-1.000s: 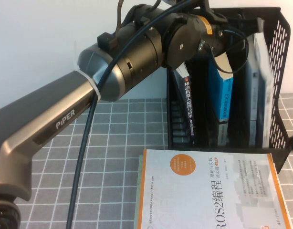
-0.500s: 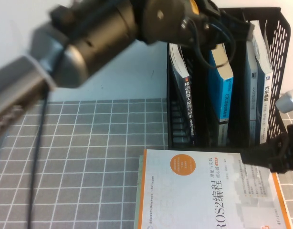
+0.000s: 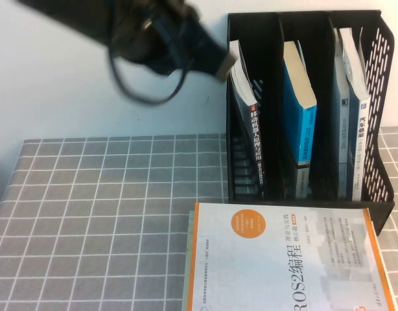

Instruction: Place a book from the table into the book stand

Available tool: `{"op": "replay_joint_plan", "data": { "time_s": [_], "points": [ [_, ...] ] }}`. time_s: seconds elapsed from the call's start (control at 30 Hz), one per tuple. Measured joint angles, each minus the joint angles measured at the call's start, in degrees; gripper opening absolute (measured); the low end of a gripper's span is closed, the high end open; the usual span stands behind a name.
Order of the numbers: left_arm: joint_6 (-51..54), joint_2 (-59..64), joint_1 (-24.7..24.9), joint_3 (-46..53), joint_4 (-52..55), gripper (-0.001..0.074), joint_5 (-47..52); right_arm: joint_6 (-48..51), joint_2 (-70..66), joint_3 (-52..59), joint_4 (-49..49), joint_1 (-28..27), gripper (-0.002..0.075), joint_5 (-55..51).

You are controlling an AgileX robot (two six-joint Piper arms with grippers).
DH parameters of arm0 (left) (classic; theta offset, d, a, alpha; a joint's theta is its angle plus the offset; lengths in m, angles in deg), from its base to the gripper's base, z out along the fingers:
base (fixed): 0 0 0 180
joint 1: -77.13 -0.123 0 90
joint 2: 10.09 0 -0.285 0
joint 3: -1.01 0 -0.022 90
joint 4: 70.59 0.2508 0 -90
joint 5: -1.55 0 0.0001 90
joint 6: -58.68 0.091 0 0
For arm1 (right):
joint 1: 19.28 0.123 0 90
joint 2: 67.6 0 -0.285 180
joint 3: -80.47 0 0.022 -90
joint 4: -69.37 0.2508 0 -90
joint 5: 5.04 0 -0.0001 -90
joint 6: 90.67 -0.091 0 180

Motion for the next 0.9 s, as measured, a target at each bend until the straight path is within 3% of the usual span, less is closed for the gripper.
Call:
{"op": "replay_joint_plan", "data": {
  "time_s": [0.17, 0.47, 0.67, 0.9],
  "points": [
    [-5.88, -11.78, 0.0, 19.51, 1.2, 0.0001, -8.65, -6.62, 10.97, 0.0, -8.61, 0.0, -0.0003, 3.49],
    [-12.06, -34.12, 0.0, 53.33, 2.74, 0.0001, -33.43, -8.35, 34.17, 8.81, -8.21, 0.0, -0.0003, 16.9],
    [-12.19, -42.04, -0.04, 62.55, 4.67, 0.0001, -40.68, -8.44, 47.9, 22.98, -6.08, 0.0, -0.0003, 21.26],
    [-12.19, -43.82, -0.04, 63.78, 5.5, 0.0001, -41.06, -8.44, 59.86, 30.85, -1.94, 0.0, -0.0003, 22.05]
  ]
}}
